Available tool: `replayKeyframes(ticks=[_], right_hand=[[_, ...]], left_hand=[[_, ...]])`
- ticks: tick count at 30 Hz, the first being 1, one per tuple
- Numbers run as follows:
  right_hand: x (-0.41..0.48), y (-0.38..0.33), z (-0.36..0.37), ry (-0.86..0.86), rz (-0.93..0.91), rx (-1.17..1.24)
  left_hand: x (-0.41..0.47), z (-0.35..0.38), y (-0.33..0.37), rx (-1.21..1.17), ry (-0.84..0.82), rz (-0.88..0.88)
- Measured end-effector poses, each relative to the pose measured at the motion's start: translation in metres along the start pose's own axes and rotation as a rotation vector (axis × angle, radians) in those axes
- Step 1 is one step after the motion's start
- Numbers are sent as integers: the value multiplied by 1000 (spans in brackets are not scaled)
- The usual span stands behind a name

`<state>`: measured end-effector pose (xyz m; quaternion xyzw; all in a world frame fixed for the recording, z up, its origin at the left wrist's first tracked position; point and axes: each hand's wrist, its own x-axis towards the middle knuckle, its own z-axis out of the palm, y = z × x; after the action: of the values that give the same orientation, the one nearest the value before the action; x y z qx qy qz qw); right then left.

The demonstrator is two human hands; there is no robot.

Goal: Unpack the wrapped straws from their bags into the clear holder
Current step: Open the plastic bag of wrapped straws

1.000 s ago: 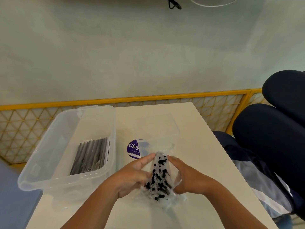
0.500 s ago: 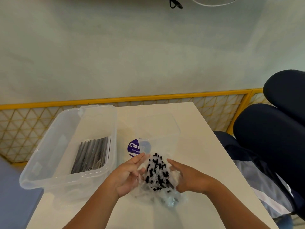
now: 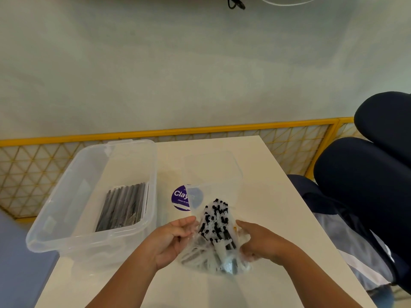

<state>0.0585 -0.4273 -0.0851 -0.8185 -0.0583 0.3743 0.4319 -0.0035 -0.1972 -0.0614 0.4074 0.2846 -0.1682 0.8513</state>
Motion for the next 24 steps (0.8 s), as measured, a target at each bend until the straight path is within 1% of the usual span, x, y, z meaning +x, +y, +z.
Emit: replayKeyframes(ticks=[4,6,7,9,11,12,14,17,21,24], right_hand=[[3,1,8,45,0,277],[4,2,12,35,-2,484],[5,3,14,28,6,633],[8,5,18,41,58,1005],[10,8,23,117,129,1328],[11,9,25,159,164,1428],[11,9,29,203,206,1499],[12,8,31,210,255,1483],[10,8,32,115,231,1523],[11,6,34,78,235,1534]], left_hand=[[-2,2,-3,9,13,-37],[-2,3,-3,-60,-11,-48],[-2,4,-3,-115,-21,-38],[-2,8,-6,-235,-22,14],[0,11,-10,-343,-4,68],[1,12,-13,-387,15,82],[5,10,-19,-446,66,81],[6,7,-26,-488,119,55],[12,2,-32,-467,143,-14],[10,3,-32,-367,128,-98]])
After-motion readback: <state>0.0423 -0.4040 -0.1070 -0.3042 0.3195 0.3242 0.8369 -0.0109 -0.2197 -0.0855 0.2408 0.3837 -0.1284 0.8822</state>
